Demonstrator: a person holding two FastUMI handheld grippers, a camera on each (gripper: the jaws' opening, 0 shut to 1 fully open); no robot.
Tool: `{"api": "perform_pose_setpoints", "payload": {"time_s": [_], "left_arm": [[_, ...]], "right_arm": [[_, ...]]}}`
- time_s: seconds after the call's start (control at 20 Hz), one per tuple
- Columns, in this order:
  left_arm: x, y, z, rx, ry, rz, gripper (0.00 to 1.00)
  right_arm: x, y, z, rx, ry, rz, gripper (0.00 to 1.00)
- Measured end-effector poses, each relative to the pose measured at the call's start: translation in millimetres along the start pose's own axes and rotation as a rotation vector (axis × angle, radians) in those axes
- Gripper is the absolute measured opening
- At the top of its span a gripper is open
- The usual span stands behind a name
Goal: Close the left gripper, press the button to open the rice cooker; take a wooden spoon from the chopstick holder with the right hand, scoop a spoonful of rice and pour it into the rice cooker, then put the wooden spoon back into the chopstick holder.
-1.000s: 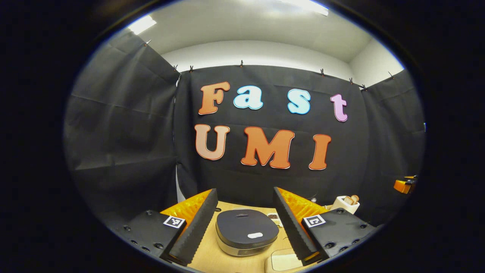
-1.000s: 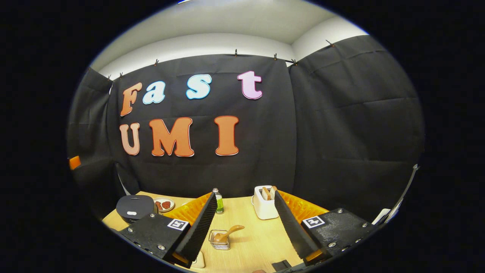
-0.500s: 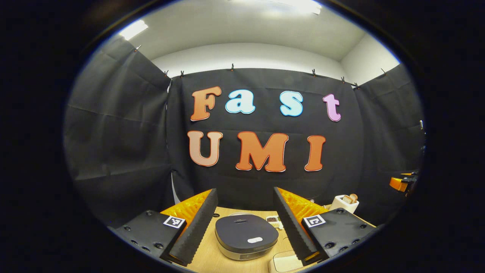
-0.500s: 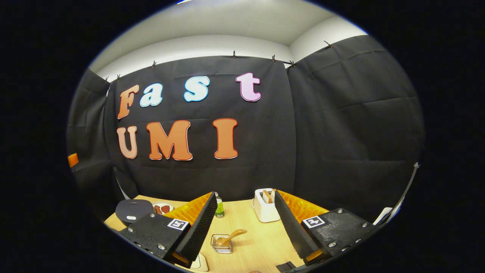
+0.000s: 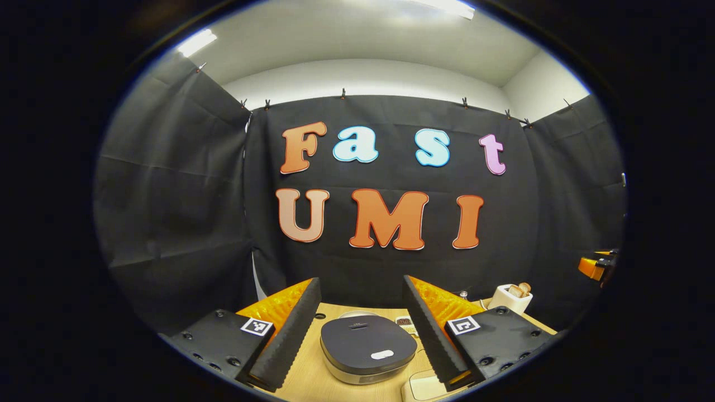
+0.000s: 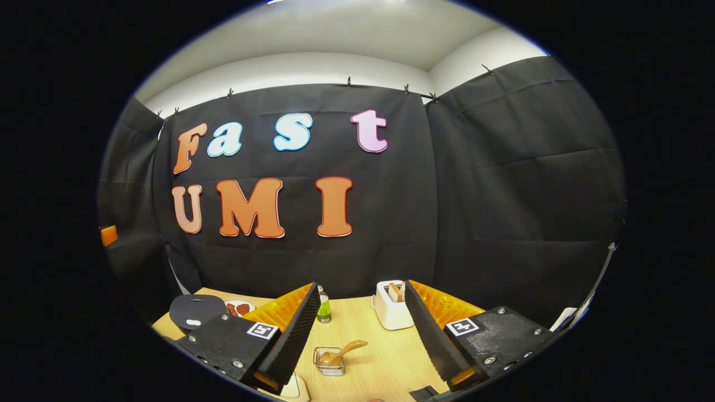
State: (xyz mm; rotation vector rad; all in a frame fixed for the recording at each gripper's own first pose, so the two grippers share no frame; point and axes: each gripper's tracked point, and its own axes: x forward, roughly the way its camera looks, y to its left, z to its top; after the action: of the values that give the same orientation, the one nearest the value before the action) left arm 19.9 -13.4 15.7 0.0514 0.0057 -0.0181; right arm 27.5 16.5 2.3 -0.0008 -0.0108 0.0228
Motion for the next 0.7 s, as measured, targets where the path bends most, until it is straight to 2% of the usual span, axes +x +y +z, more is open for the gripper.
{"api": "perform_pose_setpoints", "payload": {"time_s": [0.1,0.15,0.25,0.35,0.4,0.5,0.55,0.65,0.7], "left_arm": [[1,-5,-4,-0.003,0.004,-0.017,1.0],[4,-5,-6,-0.004,0.009,-0.021,0.99],[5,-7,-7,-0.003,0.016,-0.03,1.0],[7,-8,-10,0.0,0.022,-0.037,0.83],[7,-10,-9,0.0,0.024,-0.05,0.79],[8,-10,-9,0.002,0.029,-0.054,0.63],[11,-9,-10,0.003,0.033,-0.055,0.55],[11,-13,-13,-0.012,0.049,-0.071,0.36],[12,-17,-13,-0.022,0.054,-0.086,0.36]], "right_arm": [[0,-2,-2,-0.002,0.004,-0.007,0.97],[2,-2,-1,-0.002,0.005,-0.009,0.94],[3,-2,-2,0.001,0.009,-0.01,0.94],[3,-4,-4,0.005,0.01,-0.018,0.94],[5,-3,-4,0.007,0.012,-0.02,0.94],[5,-2,-7,0.006,0.019,-0.019,0.94],[6,-2,-6,0.004,0.02,-0.019,0.97],[5,-1,-7,-0.003,0.019,-0.018,0.94],[6,0,-7,-0.009,0.019,-0.019,0.94]]}}
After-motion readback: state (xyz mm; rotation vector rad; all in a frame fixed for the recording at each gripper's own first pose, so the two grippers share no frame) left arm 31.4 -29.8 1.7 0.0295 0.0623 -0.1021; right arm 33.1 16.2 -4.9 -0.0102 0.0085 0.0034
